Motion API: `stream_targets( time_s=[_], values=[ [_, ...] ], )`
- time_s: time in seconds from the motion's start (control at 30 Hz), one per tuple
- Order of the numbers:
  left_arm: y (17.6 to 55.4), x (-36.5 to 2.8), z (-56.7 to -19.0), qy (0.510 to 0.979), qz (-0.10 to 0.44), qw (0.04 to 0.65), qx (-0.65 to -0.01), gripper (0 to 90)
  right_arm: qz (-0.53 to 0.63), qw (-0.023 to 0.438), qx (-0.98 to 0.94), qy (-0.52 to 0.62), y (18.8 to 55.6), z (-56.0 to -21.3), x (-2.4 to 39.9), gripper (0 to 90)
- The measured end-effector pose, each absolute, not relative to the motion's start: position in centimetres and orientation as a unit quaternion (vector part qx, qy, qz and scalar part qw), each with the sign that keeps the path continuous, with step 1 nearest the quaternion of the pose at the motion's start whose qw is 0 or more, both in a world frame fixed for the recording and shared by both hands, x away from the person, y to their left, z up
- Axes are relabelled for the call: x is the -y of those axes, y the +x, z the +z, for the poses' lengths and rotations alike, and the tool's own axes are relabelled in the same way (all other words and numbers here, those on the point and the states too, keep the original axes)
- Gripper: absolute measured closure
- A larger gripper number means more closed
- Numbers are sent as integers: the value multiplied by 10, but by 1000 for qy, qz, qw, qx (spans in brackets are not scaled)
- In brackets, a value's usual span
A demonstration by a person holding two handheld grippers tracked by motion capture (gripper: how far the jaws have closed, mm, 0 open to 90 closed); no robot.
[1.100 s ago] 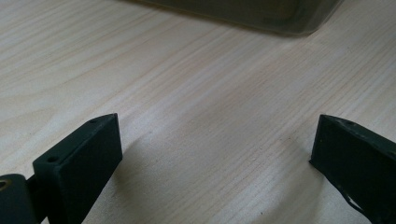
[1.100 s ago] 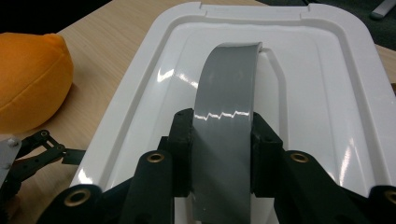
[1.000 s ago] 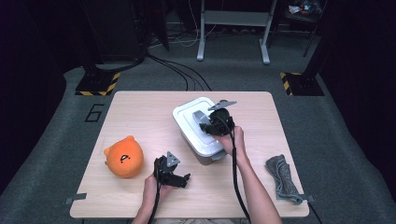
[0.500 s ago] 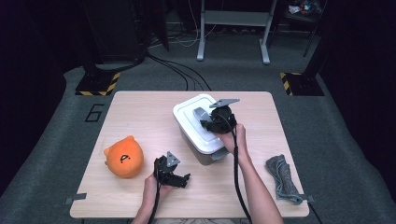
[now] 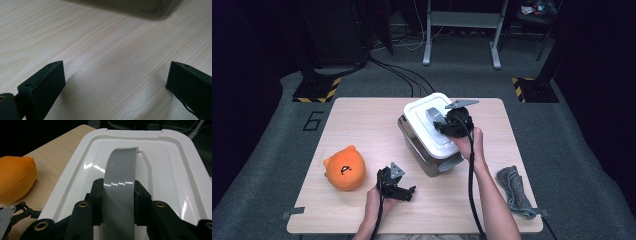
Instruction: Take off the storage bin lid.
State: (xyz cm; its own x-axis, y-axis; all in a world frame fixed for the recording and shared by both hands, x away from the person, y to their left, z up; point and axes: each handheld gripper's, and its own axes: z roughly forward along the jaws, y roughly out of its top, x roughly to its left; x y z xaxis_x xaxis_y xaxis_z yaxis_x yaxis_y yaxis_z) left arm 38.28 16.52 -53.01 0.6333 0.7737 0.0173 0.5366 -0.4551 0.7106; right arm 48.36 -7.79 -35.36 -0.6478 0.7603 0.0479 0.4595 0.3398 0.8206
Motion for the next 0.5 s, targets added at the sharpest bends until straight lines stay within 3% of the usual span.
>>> stream_targets(
  time_s=[0.5],
  values=[
    [383,-165,-530,833,171,348,-395,16,434,191,-783,402,488,-344,101,672]
  ],
)
